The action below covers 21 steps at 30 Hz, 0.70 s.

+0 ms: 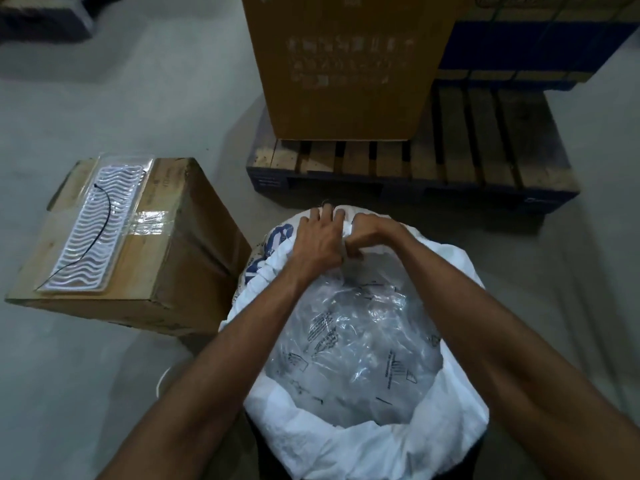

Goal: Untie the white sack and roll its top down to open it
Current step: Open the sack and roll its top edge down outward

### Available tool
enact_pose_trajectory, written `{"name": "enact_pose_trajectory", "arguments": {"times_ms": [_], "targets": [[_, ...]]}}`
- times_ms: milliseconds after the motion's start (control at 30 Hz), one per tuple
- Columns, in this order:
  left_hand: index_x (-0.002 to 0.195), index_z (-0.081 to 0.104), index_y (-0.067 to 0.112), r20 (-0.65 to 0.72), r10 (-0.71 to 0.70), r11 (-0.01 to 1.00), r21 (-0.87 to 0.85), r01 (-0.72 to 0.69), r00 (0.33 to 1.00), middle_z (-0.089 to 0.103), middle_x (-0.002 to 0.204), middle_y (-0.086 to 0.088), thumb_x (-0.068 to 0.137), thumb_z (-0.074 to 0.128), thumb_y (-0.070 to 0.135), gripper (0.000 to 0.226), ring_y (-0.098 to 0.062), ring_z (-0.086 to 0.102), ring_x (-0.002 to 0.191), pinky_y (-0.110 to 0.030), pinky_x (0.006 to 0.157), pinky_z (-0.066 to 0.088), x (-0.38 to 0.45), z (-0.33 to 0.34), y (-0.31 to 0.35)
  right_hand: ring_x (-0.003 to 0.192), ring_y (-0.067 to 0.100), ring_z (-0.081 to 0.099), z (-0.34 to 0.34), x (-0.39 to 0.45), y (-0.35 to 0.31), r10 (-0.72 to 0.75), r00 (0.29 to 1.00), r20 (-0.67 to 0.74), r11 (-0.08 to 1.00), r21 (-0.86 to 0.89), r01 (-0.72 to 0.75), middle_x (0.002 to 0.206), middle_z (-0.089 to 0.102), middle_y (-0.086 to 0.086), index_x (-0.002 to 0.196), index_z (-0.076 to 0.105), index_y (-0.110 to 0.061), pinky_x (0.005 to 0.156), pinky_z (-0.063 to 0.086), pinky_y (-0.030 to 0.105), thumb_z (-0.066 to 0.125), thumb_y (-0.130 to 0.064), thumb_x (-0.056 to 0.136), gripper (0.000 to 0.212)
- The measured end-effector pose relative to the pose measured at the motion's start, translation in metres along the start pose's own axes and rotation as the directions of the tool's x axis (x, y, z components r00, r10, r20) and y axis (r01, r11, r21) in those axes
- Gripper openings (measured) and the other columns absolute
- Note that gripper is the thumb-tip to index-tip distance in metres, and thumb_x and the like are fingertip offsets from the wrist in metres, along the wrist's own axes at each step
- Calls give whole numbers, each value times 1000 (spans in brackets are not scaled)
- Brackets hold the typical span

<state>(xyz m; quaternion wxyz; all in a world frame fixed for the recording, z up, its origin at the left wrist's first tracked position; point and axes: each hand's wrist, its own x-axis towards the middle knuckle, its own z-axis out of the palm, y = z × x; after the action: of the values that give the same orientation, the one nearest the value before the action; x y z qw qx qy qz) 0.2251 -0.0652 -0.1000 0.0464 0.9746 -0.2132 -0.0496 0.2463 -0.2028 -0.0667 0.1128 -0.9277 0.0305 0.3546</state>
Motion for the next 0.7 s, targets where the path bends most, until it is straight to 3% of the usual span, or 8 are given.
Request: {"name": "enact_pose_trajectory", "arguments": {"times_ms": [100,200,300,367,433,500,600,700], "targets": [[131,54,17,21,-38,999,38,37,999,57,130,-8,73,75,64,78,-31,51,116,-46,92,45,5,7,5,89,24,62,11,-2,15,-31,996,-87,997,66,37,99,64,8,110,65,-7,65,43,30,80,-36,70,52],[115,66,17,73,-106,994,34,104,992,69,116,-7,79,68,44,44,-30,60,109,-42,92,47,14,8,6,120,33,56,41,-13,27,-85,915,-395,995,11,98,129,60,13,139,49,-13,92,46,42,75,-55,73,83],[122,64,12,246,-141,986,-52,158,959,67,120,-14,86,64,38,45,-33,62,110,-41,92,48,25,0,-1,131,36,43,71,-38,40,-26,816,-578,982,-168,-87,148,41,15,150,32,-16,101,39,51,64,-64,83,88],[125,61,9,356,-99,990,-56,126,929,65,124,-17,85,64,32,46,-34,61,112,-41,91,48,33,-7,-4,125,38,50,82,-51,57,99,784,-613,983,-62,-172,147,45,16,150,34,-13,96,45,48,50,-67,95,79],[124,59,9,413,-67,996,-19,81,908,65,125,-16,82,69,29,47,-33,61,111,-40,88,49,38,-10,-5,113,37,60,86,-54,77,116,787,-606,991,13,-136,133,57,17,143,41,-9,85,49,44,41,-61,101,66],[132,52,10,394,-38,999,39,24,918,59,133,-18,78,76,36,64,-35,58,118,-44,95,48,39,-6,-4,102,36,64,90,-52,94,73,825,-560,996,86,-30,120,64,17,133,49,-9,80,49,44,34,-58,104,58],[145,37,18,161,158,985,43,-167,974,45,142,-14,74,75,55,88,-34,45,131,-53,109,35,28,2,15,95,34,65,84,-47,105,65,921,-383,896,429,115,106,66,13,112,60,-11,78,49,43,31,-69,100,65],[137,43,20,-12,443,895,60,-442,896,52,131,-5,78,68,62,77,-25,50,121,-47,108,35,15,16,51,95,27,63,66,-39,111,20,987,-159,730,677,94,98,63,5,106,60,-13,78,49,41,43,-61,101,51]]}}
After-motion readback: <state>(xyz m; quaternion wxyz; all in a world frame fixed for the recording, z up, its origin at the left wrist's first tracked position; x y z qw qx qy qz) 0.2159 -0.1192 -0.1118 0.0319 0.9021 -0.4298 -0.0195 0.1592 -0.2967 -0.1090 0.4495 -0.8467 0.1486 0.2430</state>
